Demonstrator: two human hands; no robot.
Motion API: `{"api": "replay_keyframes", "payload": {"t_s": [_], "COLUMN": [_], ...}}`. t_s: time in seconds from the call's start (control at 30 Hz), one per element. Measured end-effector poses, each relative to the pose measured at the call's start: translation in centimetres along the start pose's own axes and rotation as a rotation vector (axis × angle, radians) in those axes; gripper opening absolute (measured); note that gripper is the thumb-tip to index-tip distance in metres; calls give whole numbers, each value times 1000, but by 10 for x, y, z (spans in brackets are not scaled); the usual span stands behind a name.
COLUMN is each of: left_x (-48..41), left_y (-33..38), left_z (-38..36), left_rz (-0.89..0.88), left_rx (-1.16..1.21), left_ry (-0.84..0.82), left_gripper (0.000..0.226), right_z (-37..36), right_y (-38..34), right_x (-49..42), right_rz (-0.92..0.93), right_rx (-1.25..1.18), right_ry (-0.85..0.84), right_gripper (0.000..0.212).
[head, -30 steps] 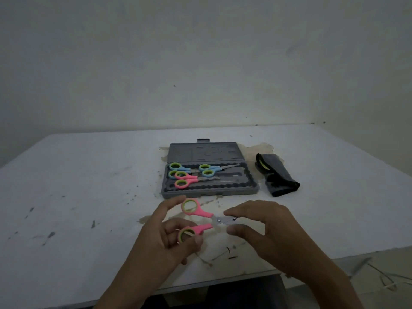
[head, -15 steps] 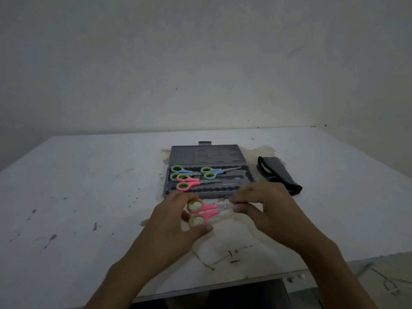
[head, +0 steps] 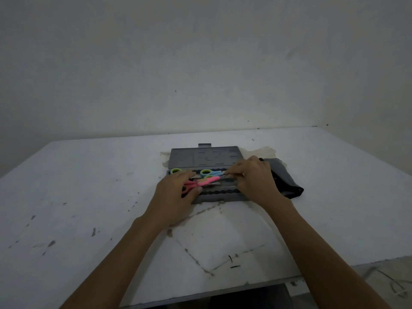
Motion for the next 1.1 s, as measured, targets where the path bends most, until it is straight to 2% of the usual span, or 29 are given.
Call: {"api": "replay_keyframes", "payload": {"t_s": [0.1,0.33,0.57,0.63,0.73,0.83,0.93,1.0,1.1], "left_x": [5,7,3,4,4,3,1,-3,-16], "left_y": [4,6,0,-3,-4,0,-10,-28,-67], "left_z": [1,1,-2,-5,-8,-6,4,14,25], "left_rz": [-44,-98,32,15,-12,-18,88,186,390], "left_rx": [52,87,91,51,46,72,164,243,435], "left_ry": [29,56,29,39,50,68,100,155,307], "left_gripper": [37,53,73,69,48,46,46,43,42], "right_z": [-9,-6,-7,-14,-21,-13,5,15,7], "right_y": [5,6,17,21,27,28,40,53,63], "right_x": [7,9,1,5,10,8,1,-6,-16], "right_rz": [11,7,-36,-53,-73,-58,-142,-283,-464], "right_rx": [-39,-356,-219,-234,-274,-279,-323,-445,-624], "right_ry": [-47,13,114,68,18,49,185,247,206], "right_gripper": [24,15,17,18,19,15,28,25,23]}}
Point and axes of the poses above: each hand's wrist, its own x-axis away from the middle knuckle, its own z-axis out of the back of the hand, y = z × x, the point moved 10 cm from there along -x, towards the middle knuckle, and after that the axes turned 2 degrees about y, right-handed, at the moved point
